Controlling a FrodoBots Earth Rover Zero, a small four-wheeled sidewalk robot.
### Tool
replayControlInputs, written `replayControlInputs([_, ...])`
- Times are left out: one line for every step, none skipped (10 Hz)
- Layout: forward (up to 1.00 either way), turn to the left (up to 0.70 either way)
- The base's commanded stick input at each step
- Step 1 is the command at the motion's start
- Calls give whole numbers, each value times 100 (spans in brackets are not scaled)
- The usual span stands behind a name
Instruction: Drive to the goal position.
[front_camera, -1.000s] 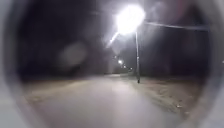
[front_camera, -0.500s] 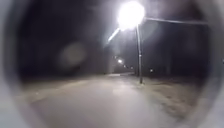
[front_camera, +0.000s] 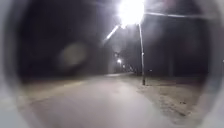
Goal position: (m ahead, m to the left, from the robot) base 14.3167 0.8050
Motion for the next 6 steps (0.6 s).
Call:
replayControlInputs([100,0])
replayControlInputs([100,0])
replayControlInputs([100,0])
replayControlInputs([100,0])
replayControlInputs([100,0])
replayControlInputs([100,0])
